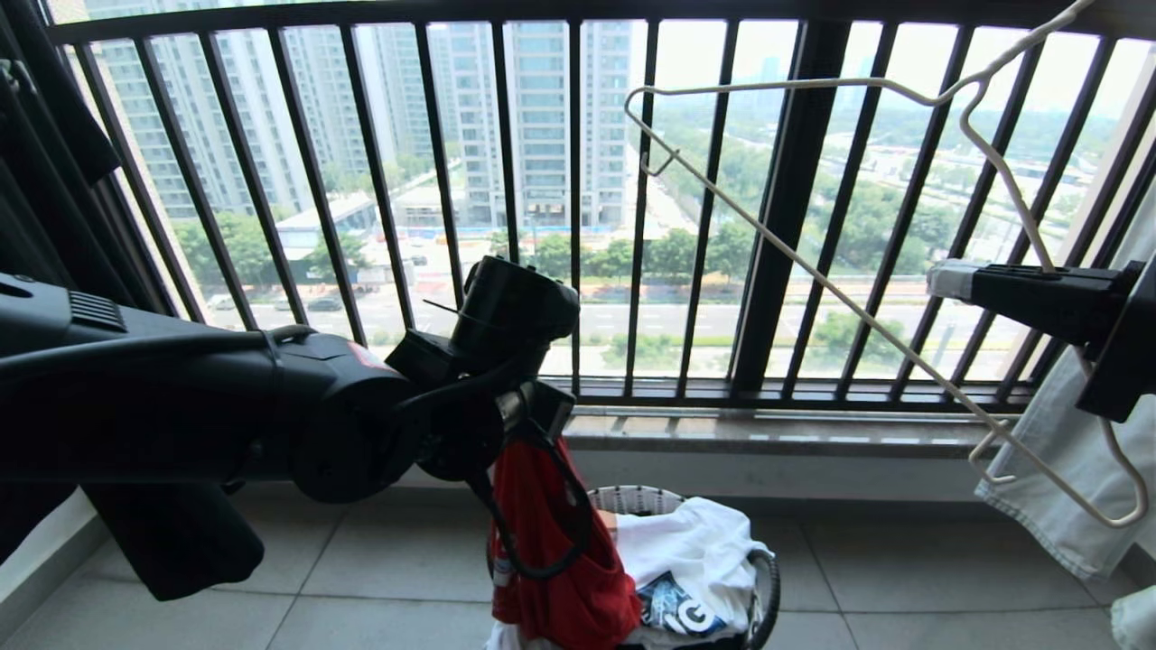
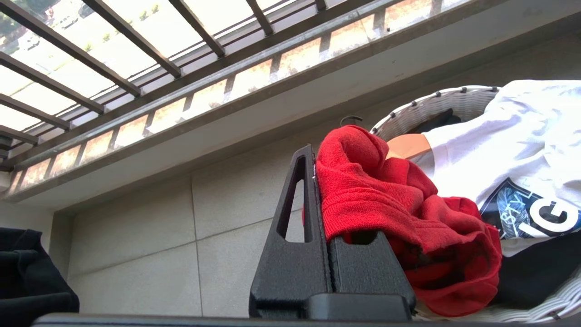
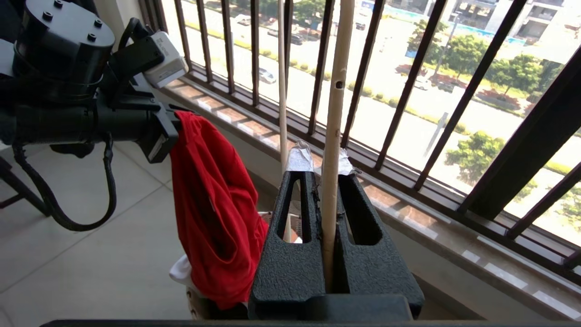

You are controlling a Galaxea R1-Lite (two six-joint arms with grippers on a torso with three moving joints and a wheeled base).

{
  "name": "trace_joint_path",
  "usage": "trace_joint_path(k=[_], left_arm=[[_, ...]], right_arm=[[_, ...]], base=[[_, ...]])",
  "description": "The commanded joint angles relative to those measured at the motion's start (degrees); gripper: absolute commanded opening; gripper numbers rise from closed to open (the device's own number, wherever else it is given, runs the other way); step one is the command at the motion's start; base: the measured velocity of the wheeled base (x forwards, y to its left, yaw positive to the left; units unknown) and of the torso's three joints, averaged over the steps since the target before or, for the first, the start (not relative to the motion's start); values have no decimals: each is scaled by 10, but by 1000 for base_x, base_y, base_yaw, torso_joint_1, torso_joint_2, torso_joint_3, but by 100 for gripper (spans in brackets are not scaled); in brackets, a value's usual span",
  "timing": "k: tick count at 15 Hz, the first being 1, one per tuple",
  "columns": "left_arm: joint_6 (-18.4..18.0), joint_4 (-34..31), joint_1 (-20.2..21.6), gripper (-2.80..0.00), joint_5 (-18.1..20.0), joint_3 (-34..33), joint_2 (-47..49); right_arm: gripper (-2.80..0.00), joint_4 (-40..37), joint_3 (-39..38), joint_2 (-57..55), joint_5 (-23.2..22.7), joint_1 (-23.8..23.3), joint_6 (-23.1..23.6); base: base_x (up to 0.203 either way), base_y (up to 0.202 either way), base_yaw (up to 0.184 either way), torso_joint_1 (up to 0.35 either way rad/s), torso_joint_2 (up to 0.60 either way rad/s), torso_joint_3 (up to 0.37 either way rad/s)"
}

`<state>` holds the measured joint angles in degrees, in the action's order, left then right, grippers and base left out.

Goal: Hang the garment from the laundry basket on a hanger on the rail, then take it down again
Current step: Pick up clothes from the basket, then hang the clothes on the clothes rack

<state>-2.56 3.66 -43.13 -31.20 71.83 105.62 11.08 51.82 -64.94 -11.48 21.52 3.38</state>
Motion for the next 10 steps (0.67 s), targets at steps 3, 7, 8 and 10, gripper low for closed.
trace_joint_path(k=[3, 7, 8, 10], left_arm=[[-1, 0, 3, -280, -2, -1, -9], [1, 1, 22, -280, -2, 2, -46], [3, 2, 26, -280, -1, 5, -59], [9, 28, 28, -280, 0, 10, -80]], right_arm=[[-280, -26, 4, -6, 1, 0, 5], [-280, -180, 66, -7, 1, -11, 15], [-280, -200, 74, -7, 1, -16, 17], [-280, -235, 82, -6, 0, -17, 26]], base=[[0, 0, 0, 0, 0, 0], [0, 0, 0, 0, 0, 0], [0, 0, 0, 0, 0, 0], [0, 0, 0, 0, 0, 0]])
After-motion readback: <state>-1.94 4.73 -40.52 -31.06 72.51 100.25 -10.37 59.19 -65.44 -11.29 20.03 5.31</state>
